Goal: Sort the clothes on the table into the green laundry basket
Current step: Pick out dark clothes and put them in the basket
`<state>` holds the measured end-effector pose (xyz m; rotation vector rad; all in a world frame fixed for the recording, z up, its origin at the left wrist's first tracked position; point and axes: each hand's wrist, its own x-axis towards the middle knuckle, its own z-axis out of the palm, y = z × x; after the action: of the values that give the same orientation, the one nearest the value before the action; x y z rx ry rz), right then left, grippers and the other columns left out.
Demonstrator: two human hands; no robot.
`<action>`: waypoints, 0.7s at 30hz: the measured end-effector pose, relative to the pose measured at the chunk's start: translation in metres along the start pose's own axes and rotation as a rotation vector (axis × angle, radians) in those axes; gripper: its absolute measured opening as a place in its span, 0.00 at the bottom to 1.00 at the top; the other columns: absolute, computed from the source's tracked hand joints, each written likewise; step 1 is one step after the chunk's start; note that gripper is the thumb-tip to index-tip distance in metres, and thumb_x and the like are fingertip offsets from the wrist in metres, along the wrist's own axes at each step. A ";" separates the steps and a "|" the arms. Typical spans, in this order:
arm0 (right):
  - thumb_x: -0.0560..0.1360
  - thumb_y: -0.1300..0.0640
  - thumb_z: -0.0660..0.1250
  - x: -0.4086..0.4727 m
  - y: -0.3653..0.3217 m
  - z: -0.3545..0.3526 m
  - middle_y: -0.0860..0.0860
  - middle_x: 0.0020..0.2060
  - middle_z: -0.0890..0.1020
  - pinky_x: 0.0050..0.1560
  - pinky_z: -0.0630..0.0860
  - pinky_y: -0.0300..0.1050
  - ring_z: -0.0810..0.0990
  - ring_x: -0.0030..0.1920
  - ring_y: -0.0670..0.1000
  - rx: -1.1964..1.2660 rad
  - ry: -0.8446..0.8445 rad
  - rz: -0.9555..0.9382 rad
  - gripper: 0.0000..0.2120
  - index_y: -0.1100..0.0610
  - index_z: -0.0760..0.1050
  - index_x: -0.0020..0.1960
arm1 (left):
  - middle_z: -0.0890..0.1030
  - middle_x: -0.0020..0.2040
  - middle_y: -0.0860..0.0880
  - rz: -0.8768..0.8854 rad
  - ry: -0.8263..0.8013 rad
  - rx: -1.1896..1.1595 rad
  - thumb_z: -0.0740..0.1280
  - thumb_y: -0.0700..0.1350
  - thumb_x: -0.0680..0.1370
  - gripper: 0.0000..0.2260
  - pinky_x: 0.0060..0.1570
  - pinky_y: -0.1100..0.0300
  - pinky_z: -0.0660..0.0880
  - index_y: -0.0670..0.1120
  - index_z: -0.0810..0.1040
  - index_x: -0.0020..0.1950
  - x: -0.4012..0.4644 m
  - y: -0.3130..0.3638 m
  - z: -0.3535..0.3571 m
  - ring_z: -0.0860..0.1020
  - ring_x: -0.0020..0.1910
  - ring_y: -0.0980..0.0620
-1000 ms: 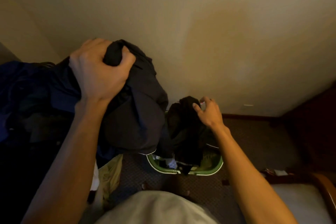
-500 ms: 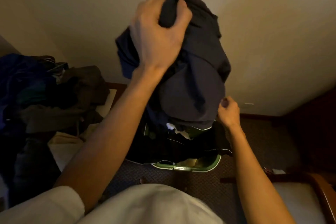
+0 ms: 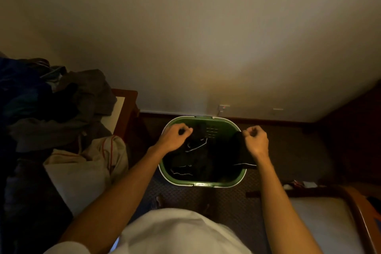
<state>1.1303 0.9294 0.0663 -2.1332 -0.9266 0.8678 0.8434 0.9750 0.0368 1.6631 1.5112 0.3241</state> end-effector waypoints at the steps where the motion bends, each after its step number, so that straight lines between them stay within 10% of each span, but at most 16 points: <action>1: 0.78 0.61 0.68 -0.001 0.004 0.004 0.51 0.39 0.79 0.49 0.72 0.46 0.78 0.47 0.55 -0.006 -0.027 0.013 0.04 0.60 0.77 0.51 | 0.84 0.58 0.49 -0.032 -0.006 0.005 0.66 0.57 0.81 0.12 0.59 0.55 0.75 0.51 0.83 0.52 -0.001 -0.007 0.001 0.80 0.60 0.49; 12: 0.78 0.58 0.69 0.040 0.080 0.029 0.55 0.50 0.80 0.47 0.77 0.47 0.80 0.47 0.56 -0.152 -0.342 0.237 0.15 0.57 0.72 0.63 | 0.83 0.56 0.44 -0.381 -0.040 -0.052 0.71 0.48 0.79 0.08 0.51 0.62 0.69 0.48 0.80 0.56 -0.012 -0.084 0.071 0.80 0.58 0.45; 21: 0.76 0.47 0.72 0.049 0.149 0.136 0.55 0.58 0.78 0.53 0.76 0.49 0.80 0.53 0.55 -0.272 -0.766 0.214 0.25 0.47 0.68 0.70 | 0.74 0.71 0.44 -0.409 -0.165 -0.052 0.71 0.58 0.76 0.22 0.69 0.47 0.71 0.54 0.76 0.68 0.011 -0.107 0.170 0.72 0.70 0.42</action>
<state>1.1059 0.9276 -0.1403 -2.1639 -1.2452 1.8321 0.8878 0.9068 -0.1476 1.2679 1.6547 0.0044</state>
